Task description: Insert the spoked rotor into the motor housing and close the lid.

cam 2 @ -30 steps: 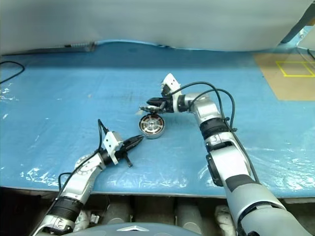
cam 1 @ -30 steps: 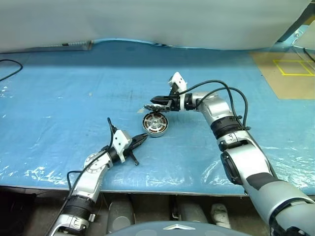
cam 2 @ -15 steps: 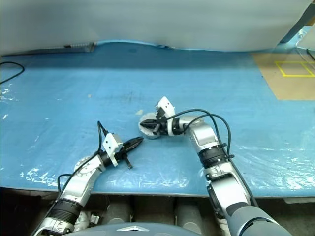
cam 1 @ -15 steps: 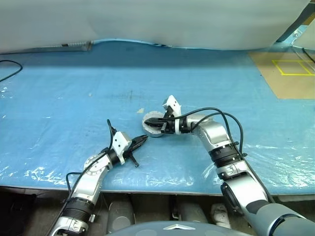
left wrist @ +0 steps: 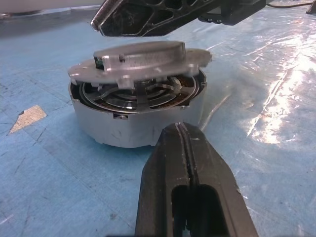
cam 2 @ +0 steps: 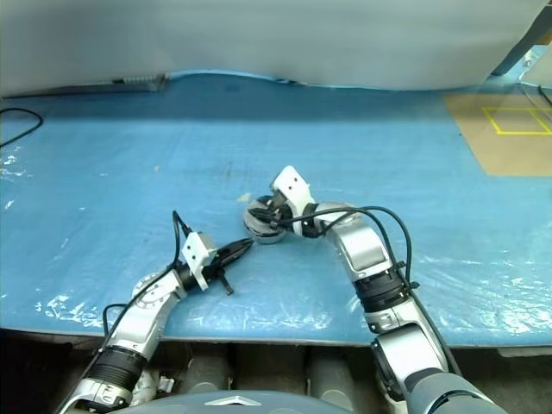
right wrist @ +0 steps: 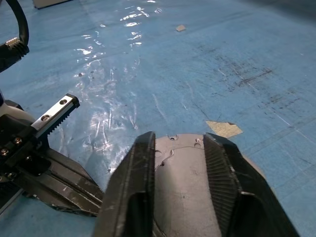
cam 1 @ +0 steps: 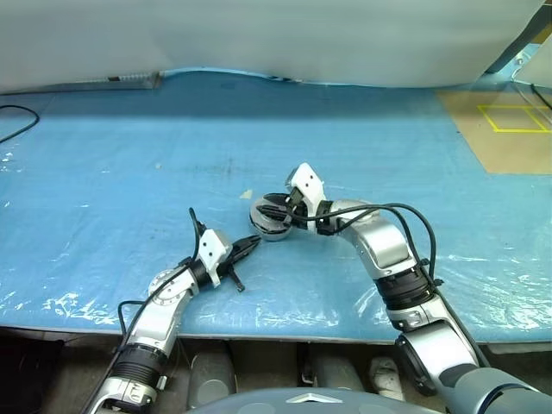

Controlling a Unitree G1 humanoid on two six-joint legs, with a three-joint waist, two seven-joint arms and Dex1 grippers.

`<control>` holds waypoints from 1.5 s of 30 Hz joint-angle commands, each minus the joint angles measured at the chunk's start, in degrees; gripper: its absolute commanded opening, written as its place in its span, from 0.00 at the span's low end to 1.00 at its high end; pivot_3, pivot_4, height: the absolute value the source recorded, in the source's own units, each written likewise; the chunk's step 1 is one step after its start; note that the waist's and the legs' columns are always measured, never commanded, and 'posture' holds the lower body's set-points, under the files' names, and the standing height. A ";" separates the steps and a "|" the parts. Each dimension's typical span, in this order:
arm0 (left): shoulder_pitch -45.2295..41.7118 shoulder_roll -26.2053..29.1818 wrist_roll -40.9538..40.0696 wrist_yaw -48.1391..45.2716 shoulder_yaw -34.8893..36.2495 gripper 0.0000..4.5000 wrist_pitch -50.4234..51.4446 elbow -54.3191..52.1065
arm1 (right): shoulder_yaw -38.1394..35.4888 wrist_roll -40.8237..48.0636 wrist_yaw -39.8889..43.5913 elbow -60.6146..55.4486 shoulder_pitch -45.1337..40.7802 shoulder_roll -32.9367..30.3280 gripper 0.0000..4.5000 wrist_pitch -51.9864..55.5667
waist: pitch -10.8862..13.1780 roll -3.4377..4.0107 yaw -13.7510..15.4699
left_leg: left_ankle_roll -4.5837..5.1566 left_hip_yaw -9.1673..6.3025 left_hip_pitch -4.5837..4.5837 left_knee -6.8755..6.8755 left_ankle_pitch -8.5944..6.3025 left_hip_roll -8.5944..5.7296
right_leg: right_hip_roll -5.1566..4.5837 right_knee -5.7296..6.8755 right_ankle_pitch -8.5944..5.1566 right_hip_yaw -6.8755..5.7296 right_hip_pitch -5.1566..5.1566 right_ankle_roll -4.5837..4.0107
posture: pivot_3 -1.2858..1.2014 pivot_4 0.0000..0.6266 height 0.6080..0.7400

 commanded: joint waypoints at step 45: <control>0.81 0.34 -0.46 0.05 -0.03 0.00 -1.37 -1.45 | 7.90 -7.75 -8.61 0.93 3.05 0.25 0.66 -1.69 | 0.00 0.00 -0.25 | -0.01 0.00 0.12 -0.04 0.00 -0.03 | 0.01 0.02 0.00 0.08 0.02 0.01 | 0.52 0.24 1.00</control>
